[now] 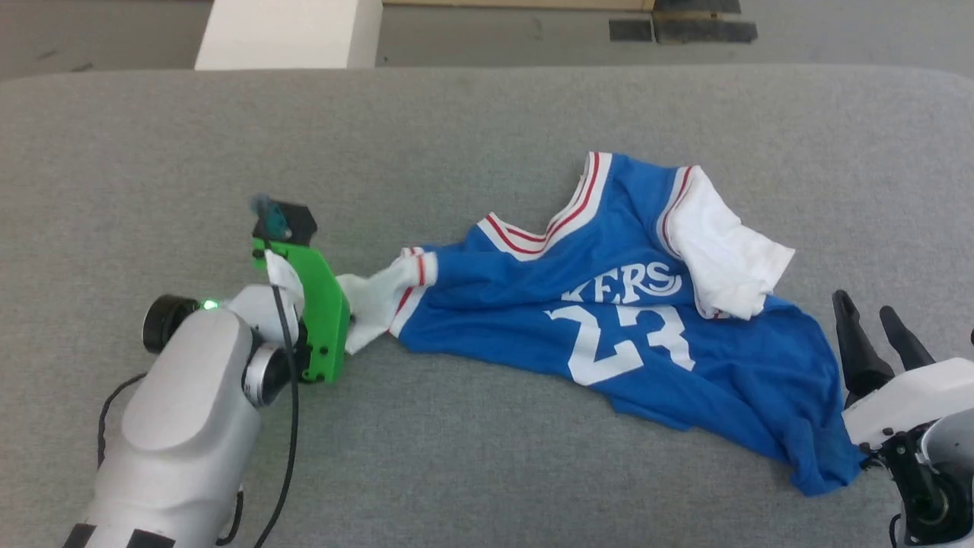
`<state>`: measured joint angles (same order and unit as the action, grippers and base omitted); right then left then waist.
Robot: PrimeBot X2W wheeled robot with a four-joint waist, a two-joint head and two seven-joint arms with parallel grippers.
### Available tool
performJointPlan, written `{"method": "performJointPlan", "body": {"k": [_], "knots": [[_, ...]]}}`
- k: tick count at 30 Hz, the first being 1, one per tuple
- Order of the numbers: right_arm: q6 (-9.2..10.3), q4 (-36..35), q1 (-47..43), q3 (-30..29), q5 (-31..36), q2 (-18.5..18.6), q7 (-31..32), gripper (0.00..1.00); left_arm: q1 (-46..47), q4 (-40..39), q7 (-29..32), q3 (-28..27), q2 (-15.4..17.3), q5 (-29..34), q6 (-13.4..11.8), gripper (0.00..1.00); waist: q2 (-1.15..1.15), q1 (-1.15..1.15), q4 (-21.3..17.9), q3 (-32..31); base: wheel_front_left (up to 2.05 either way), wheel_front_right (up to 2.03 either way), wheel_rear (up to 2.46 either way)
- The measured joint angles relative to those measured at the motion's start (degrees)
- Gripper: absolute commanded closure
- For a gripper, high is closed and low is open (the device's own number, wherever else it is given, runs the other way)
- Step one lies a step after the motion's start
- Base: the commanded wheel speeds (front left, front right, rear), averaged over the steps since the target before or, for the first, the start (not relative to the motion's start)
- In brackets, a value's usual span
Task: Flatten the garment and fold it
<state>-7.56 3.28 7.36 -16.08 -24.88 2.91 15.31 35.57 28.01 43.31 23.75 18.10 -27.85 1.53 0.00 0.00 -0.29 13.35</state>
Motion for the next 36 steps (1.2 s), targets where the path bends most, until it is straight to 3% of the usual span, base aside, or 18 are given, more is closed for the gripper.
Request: {"method": "performJointPlan", "body": {"k": [3, 4, 5, 6, 13, 16, 22, 23, 30, 36], "knots": [[0.0, 0.0, 0.4, -0.2, 0.0, 0.0, -0.3, 0.0, 0.9, 2.4, -1.0, 2.5, 0.7, 1.7, 2.2, 0.0, 0.0, 0.0, -0.8, 1.7, 0.0, 0.0, 0.0], [0.0, -0.1, 0.5, -0.3, 0.0, 0.0, -0.3, 0.0, 0.9, 2.6, -1.8, 2.7, 0.7, 1.6, 2.5, 0.07, 0.0, 0.0, -0.8, 1.9, 0.0, 0.0, 0.0], [0.0, -0.1, 0.7, -0.4, 0.1, 0.0, -0.3, 0.0, 0.9, 2.9, -2.7, 2.7, 0.5, 1.5, 2.8, 0.28, 0.0, 0.0, -0.8, 2.2, 0.0, 0.0, 0.0], [0.0, -0.1, 0.8, -0.5, 0.1, 0.0, -0.3, 0.0, 0.9, 3.2, -3.6, 2.5, 0.2, 1.0, 3.0, 1.0, 0.0, 0.0, -0.8, 2.4, 0.0, 0.0, 0.0], [0.0, -1.0, 2.4, -0.5, 1.5, 0.0, 0.7, 0.0, -0.5, 3.7, -14.3, -2.5, -2.3, -3.8, 3.1, 1.0, 0.0, 0.0, 0.5, 2.8, 0.0, 0.0, 0.0], [0.0, -2.6, 5.3, 0.0, 6.4, 0.0, 4.9, 0.0, -2.9, 1.1, -19.8, -5.8, -2.8, -6.3, 2.4, 1.0, 0.0, 0.0, 0.6, 2.6, 0.0, 0.0, 0.0], [0.0, -2.1, 16.4, 4.6, 19.3, 1.3, 21.9, 0.0, -9.2, -9.2, -26.9, -10.0, -2.7, -8.3, 0.5, 1.0, 0.0, 0.0, 0.6, 3.0, 0.0, 0.0, 0.0], [0.0, 1.5, 21.1, 7.9, 23.8, 4.5, 31.2, 0.0, -12.3, -14.6, -28.3, -11.1, -3.1, -9.4, -0.8, 1.0, 0.0, 0.0, 1.2, 3.6, 0.0, 0.0, 0.0], [0.0, 9.1, 28.2, 16.4, 27.5, 10.1, 43.2, 0.0, -15.5, -22.2, -28.0, -10.9, -3.4, -10.1, -1.7, 1.0, 0.0, 0.0, 3.1, 6.4, 0.0, 0.0, 0.0], [0.01, 13.3, 29.0, 20.0, 27.5, 11.8, 44.7, 0.0, -15.6, -24.4, -27.8, -10.3, -3.9, -10.2, -2.1, 1.0, 0.0, 0.0, 4.6, 9.3, 0.0, 0.0, 0.0]]}}
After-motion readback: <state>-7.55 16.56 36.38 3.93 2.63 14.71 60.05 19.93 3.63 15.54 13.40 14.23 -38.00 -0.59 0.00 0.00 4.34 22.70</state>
